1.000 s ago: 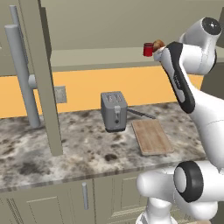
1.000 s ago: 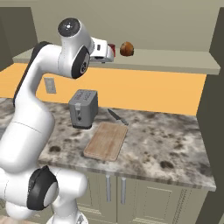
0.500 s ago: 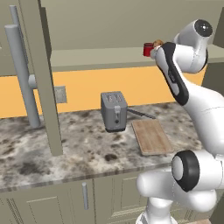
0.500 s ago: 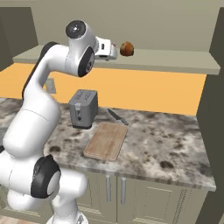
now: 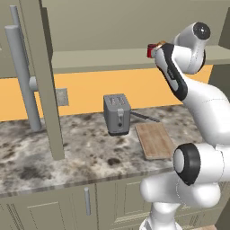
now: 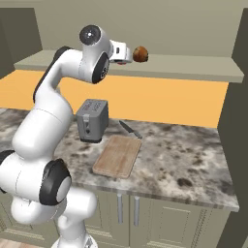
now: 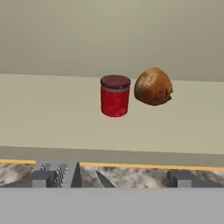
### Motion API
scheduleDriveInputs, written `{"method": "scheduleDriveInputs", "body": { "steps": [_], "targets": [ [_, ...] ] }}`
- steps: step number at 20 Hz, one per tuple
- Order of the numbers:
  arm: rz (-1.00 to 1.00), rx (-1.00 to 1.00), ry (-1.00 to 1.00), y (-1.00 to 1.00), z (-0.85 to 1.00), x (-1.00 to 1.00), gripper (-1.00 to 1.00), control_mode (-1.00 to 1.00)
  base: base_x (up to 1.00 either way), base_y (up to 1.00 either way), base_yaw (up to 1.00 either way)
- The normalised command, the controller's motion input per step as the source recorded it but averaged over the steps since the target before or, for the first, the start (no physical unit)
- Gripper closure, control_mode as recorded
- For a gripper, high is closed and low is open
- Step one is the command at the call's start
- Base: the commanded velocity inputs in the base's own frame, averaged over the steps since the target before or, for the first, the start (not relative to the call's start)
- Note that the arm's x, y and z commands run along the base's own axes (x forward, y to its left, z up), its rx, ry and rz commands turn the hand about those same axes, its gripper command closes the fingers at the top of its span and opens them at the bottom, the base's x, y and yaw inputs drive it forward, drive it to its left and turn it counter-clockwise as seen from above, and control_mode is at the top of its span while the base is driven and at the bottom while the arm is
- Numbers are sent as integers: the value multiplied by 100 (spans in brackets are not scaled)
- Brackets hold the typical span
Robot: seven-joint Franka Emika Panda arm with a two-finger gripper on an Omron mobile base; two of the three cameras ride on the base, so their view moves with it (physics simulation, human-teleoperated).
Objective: Pick the bread, place it on the cutting board, pick the jam, place it on the counter, and close the cabinet.
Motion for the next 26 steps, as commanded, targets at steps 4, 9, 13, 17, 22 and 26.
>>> {"method": "scheduleDriveInputs", "body": {
  "steps": [4,9,13,17,22,26],
  "targets": [
    [0,0,0,0,0,38,-100,-100,0,0,0],
    [0,0,0,0,0,34,-100,-100,0,0,0],
    [0,0,0,0,0,21,-100,-100,0,0,0],
    [0,0,0,0,-1,22,-100,-100,0,0,0],
    [0,0,0,0,-3,24,-100,-100,0,0,0],
    [0,0,0,0,-3,14,-100,-100,0,0,0]
  ]
}}
